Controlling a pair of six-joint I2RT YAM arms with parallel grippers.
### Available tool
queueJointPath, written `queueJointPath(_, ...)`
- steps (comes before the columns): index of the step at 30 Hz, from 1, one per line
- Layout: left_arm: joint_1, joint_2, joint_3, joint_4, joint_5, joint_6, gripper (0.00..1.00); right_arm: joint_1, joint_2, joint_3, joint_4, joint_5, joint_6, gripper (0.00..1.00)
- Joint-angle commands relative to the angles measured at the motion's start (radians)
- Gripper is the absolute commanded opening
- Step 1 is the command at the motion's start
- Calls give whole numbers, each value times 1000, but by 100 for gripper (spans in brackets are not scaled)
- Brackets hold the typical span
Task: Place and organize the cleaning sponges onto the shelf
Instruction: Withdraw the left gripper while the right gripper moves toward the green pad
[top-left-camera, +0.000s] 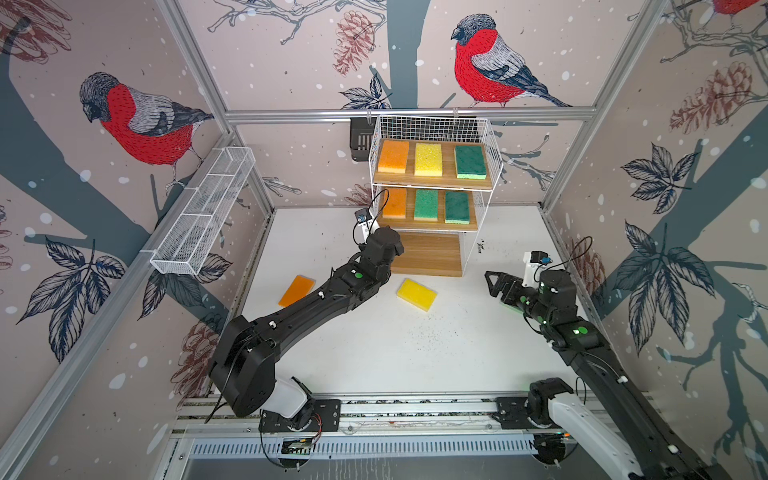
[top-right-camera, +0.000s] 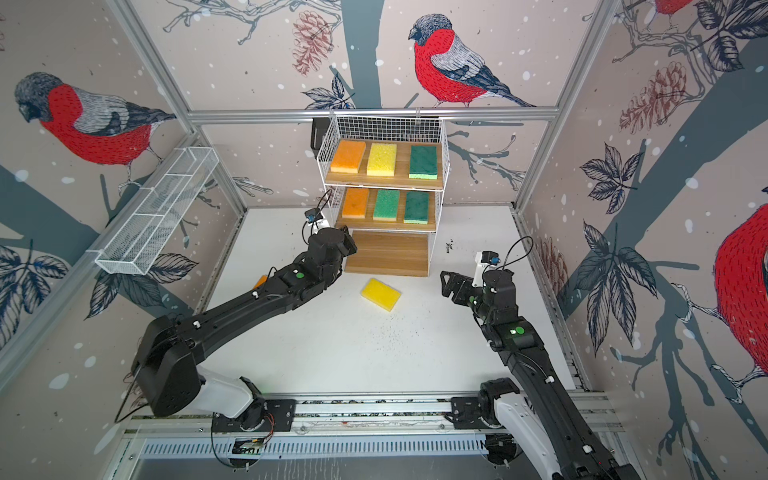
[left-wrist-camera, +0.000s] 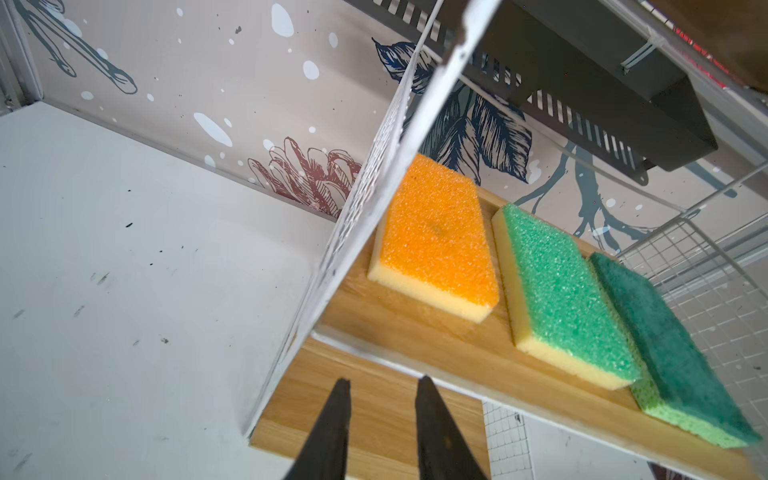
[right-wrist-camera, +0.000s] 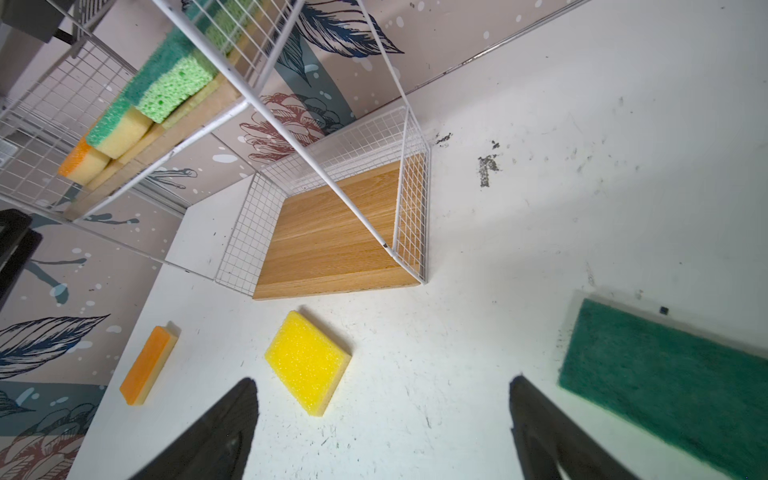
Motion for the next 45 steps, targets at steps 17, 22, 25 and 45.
queueJointPath(17,-2,-215,-198,-112,47,86,38,3,52,46,-137,227,140,93)
queueJointPath(22,-1,-272,-257,-90,123,140,38,-24,103,83,-136,302,142,94)
queueJointPath(25,-1,-303,-295,-71,159,158,38,-57,148,112,-124,298,143,94)
queueJointPath(45,44,-289,-400,-80,208,161,56,-430,298,135,-63,195,62,92)
